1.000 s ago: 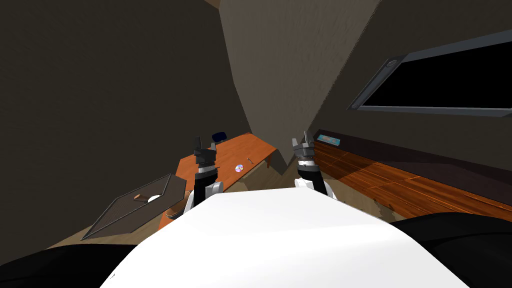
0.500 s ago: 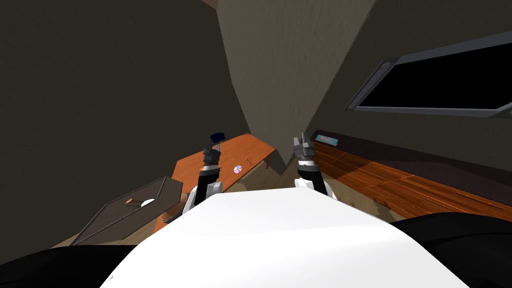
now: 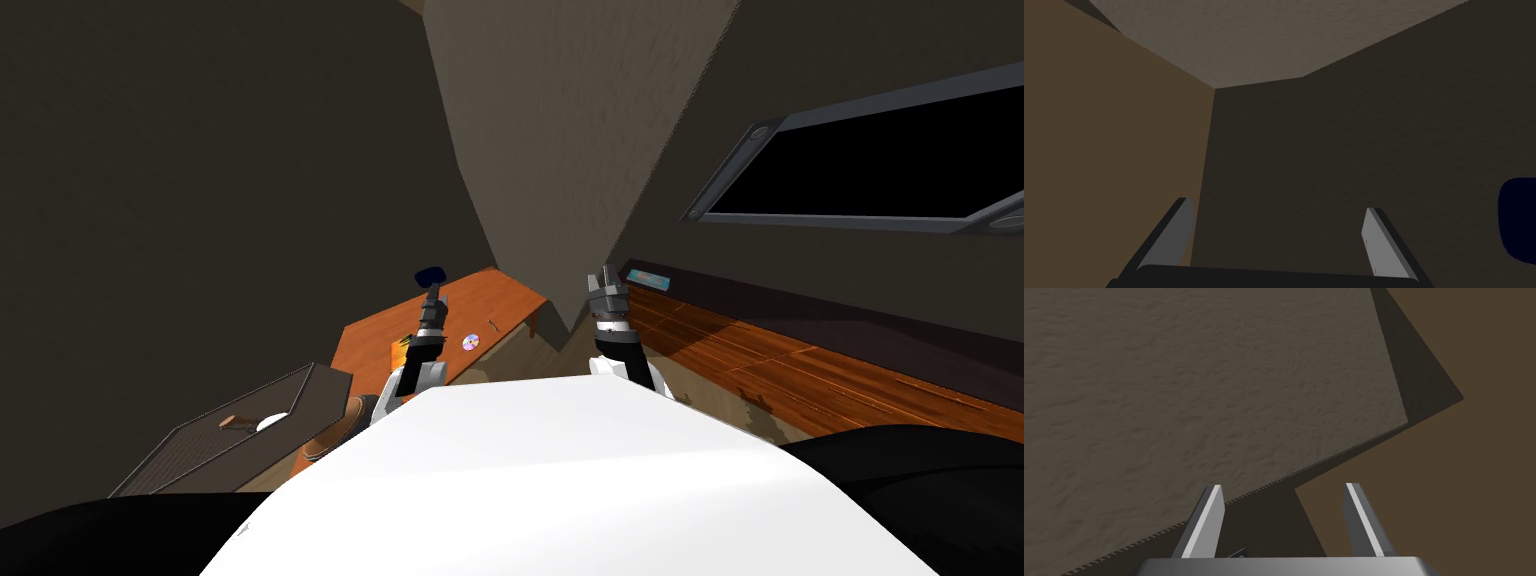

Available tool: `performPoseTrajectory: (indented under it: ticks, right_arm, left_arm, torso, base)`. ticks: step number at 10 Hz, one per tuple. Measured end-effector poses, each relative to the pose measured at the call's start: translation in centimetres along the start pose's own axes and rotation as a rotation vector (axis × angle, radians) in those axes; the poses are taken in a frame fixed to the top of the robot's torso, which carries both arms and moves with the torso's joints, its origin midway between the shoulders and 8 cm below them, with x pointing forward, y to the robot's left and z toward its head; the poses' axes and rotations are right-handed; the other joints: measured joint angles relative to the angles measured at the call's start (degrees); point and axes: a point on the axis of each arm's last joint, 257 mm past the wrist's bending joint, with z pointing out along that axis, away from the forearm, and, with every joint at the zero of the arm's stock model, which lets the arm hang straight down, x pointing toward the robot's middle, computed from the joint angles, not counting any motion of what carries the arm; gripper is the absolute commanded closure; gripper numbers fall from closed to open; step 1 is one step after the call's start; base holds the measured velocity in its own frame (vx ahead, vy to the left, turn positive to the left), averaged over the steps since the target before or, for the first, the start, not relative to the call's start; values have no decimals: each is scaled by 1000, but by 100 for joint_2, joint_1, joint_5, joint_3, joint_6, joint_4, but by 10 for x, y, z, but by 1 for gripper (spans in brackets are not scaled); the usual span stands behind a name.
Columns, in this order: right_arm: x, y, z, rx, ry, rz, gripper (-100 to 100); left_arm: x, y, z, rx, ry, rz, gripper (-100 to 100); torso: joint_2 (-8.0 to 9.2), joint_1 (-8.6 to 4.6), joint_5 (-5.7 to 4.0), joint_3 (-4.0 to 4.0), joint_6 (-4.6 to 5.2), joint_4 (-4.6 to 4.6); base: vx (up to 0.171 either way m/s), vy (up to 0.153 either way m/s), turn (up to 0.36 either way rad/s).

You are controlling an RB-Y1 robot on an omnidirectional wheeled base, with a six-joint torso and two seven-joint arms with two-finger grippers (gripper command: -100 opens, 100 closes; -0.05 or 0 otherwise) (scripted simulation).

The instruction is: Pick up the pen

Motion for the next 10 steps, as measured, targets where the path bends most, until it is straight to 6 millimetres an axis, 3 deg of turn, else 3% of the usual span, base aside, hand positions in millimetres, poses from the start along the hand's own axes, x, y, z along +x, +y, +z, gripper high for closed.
performPoseTrajectory:
  ticks: [3,5,10]
  right_arm:
    - [0,0,0,0,0,0,0]
    - [0,0,0,0,0,0,0]
    - [0,0,0,0,0,0,0]
  left_arm:
    - [6,27,4,-74,19,21,-100]
    - [11,57,3,-158,41,45,-100]
    - [26,109,-2,-298,79,84,-100]
  torso:
    - [3,4,1,2,1,1]
    - [-6,-7,-1,-3,1,-1]
    - [3,4,0,2,-1,1]
  base:
    - [24,-24,-43]
    - [42,-49,-40]
    - [27,-27,-33]
